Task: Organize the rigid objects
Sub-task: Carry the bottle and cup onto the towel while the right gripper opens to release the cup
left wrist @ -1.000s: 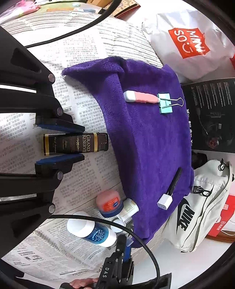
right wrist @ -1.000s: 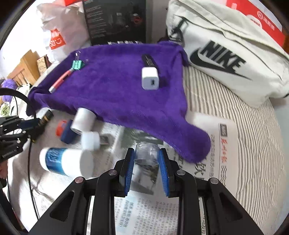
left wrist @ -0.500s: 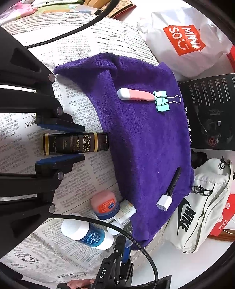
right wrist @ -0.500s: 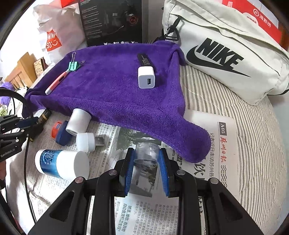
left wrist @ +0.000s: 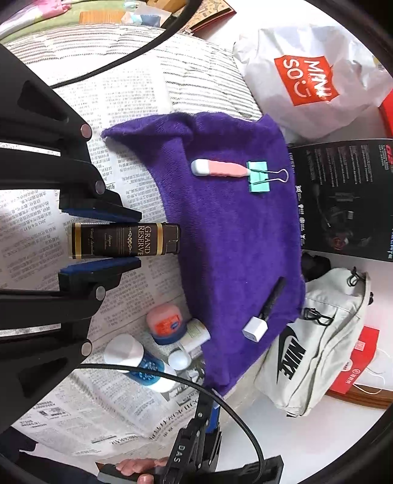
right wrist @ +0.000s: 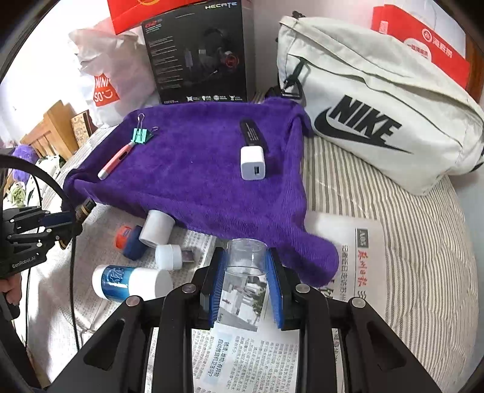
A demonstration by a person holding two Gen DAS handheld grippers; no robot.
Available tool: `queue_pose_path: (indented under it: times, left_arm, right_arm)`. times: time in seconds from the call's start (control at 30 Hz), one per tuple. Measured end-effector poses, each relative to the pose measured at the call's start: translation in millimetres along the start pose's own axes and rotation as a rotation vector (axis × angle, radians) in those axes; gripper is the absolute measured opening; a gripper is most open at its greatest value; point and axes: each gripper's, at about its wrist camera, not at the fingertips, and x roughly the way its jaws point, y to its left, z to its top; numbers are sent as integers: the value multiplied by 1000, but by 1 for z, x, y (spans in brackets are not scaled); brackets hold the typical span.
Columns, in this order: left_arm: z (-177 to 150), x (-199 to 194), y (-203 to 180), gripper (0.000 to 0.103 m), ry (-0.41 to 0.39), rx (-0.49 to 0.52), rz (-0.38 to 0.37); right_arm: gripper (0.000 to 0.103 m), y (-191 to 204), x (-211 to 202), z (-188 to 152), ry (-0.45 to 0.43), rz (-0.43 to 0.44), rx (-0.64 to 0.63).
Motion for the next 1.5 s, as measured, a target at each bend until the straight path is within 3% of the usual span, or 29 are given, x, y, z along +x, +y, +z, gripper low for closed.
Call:
queue_pose_path:
  times: [0.7, 1.5]
  left_arm:
    - [36, -5, 12, 22, -35, -14, 0]
    - [73, 34, 29, 22, 3, -19, -26]
  right_arm:
    - [27, -8, 4, 38, -24, 26, 11]
    - [27, 0, 77, 64, 103, 10, -31]
